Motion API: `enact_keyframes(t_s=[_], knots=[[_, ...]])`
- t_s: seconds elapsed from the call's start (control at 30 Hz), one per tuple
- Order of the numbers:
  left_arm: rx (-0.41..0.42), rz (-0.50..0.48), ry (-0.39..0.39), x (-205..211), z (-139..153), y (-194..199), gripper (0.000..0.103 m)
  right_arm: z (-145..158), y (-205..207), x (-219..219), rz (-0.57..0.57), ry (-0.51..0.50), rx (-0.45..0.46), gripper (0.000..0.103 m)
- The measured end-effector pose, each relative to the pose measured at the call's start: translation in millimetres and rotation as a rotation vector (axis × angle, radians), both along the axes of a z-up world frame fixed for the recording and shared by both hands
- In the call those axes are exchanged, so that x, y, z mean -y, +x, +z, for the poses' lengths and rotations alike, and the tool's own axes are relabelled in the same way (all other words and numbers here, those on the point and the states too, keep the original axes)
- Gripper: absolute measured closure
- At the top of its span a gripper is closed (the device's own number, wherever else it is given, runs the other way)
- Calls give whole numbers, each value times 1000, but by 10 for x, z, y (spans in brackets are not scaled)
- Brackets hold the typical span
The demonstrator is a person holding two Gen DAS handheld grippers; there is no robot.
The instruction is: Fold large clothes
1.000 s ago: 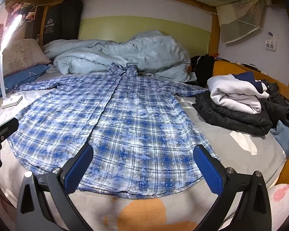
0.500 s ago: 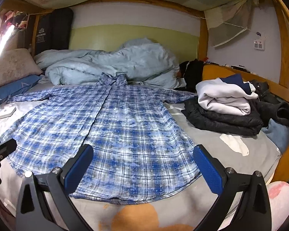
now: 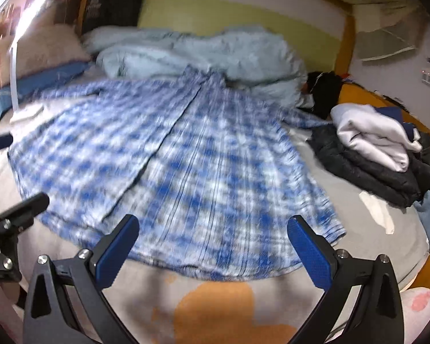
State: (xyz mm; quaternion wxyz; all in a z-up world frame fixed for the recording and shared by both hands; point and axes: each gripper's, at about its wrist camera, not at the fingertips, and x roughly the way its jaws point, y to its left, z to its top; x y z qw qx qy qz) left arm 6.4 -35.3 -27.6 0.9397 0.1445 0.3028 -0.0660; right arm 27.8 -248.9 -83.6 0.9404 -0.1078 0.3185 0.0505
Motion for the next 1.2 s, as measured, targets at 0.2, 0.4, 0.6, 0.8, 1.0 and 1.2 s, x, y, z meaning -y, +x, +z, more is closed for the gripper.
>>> enact_keyframes(t_s=[0.2, 0.4, 0.6, 0.8, 1.0, 1.2], knots=[[-95, 14, -55, -150, -94, 117, 0, -34, 11, 65, 41, 36, -56, 0], [-121, 23, 28, -160, -255, 70, 0, -216, -48, -65, 156, -22, -149, 0], [-210, -1, 113, -88, -513, 54, 0, -406, -95, -237, 166, -168, -159, 0], [-201, 96, 70, -234, -601, 215, 0, -459, 122, -21, 54, -115, -195, 0], [-205, 277, -4, -681, -613, 483, 12, -390, 271, 296, -152, -154, -127, 12], [-120, 444, 112, -932, -571, 569, 44, -308, 388, 675, -344, -168, -97, 56]])
